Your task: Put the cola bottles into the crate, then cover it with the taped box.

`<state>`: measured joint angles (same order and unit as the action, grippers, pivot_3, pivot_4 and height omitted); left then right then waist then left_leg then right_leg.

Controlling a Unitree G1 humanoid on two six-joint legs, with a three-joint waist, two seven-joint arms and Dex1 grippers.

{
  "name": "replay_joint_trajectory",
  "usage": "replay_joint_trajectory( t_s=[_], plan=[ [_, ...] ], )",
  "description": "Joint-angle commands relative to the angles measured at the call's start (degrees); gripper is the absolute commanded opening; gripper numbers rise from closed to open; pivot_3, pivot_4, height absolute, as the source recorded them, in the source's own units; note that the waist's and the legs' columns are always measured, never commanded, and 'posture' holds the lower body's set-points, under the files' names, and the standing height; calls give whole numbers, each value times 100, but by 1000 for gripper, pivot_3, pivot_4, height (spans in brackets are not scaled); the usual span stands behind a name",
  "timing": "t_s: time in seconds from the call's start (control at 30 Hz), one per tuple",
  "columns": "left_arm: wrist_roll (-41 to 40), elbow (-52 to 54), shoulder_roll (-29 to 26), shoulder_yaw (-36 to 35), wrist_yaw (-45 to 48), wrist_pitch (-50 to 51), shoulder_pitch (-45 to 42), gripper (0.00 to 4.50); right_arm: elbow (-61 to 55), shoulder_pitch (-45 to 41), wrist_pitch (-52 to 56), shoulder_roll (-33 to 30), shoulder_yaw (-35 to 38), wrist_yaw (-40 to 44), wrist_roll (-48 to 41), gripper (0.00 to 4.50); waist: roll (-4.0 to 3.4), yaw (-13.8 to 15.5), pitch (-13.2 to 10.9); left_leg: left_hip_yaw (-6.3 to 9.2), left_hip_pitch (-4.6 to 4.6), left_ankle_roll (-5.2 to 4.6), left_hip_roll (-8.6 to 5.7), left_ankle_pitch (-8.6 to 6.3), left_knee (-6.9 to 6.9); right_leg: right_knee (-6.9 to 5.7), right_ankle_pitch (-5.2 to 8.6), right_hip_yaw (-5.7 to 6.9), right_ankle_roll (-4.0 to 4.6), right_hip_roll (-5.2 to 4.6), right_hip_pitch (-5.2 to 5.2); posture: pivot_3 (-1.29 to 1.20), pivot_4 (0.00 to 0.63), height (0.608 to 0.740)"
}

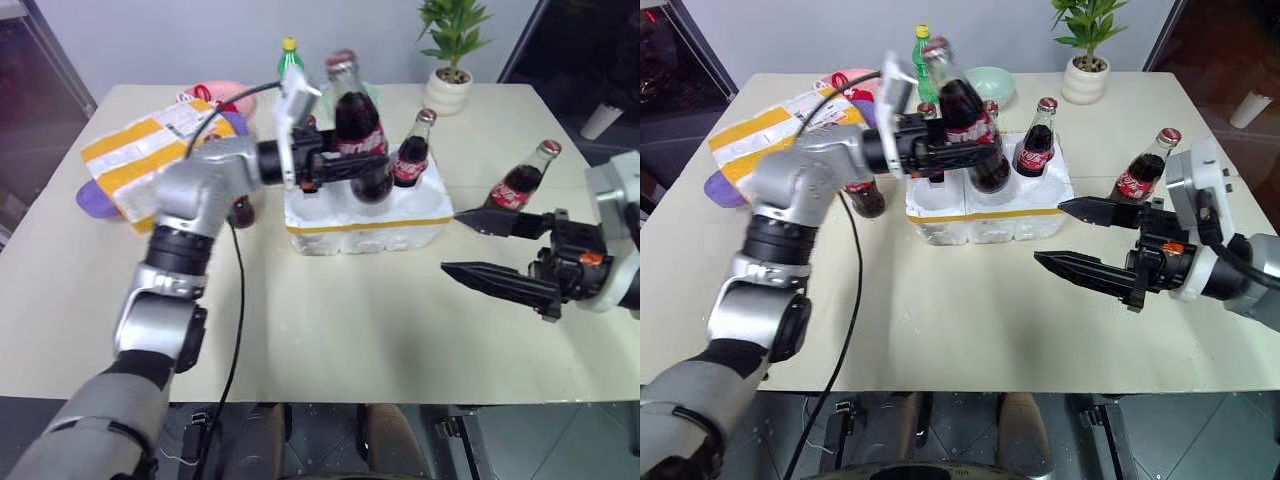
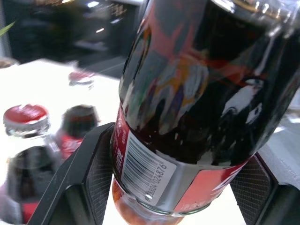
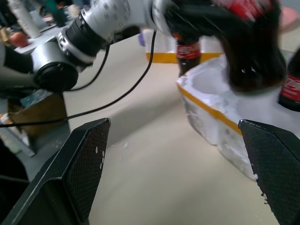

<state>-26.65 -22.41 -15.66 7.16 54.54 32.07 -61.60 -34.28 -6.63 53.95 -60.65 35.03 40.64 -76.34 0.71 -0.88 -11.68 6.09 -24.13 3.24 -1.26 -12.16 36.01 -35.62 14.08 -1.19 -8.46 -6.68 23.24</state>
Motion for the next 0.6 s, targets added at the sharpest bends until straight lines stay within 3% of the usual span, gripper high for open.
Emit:
replay_joint_trajectory(
  t_s=[0.03, 0.33, 0.43, 0.6],
  plan=[
    [429, -340, 160, 43, -68, -682, -335, 2809, -225, 137, -151, 47, 314, -65, -56, 4500, 0, 11, 0, 1, 0, -1, 0, -1, 0, -6, 0, 0, 0, 0, 2, 0, 150, 739],
    [1245, -646, 344, 642, 341, -883, -250, 2809, -28, 369, -554, 170, 164, -268, 898, 4500, 1, 28, 0, 3, -23, -2, -4, -1, 14, -16, 0, 1, -1, -1, 18, 0, 150, 739],
    [1490, -966, 532, 731, 238, -971, -216, 4305, 137, 258, -689, 186, -91, -356, 1296, 4500, 0, 32, 0, 3, -21, -2, -4, -1, 13, -17, 0, 1, -1, -1, 17, 0, 150, 739],
    [1742, -1100, 596, 710, 91, -1088, -66, 4431, 348, 27, -808, 289, -379, -343, 1550, 4500, -2, 40, 2, 4, -17, -2, -5, -1, 17, -20, 0, 1, -2, -2, 12, 0, 150, 739]
  ],
)
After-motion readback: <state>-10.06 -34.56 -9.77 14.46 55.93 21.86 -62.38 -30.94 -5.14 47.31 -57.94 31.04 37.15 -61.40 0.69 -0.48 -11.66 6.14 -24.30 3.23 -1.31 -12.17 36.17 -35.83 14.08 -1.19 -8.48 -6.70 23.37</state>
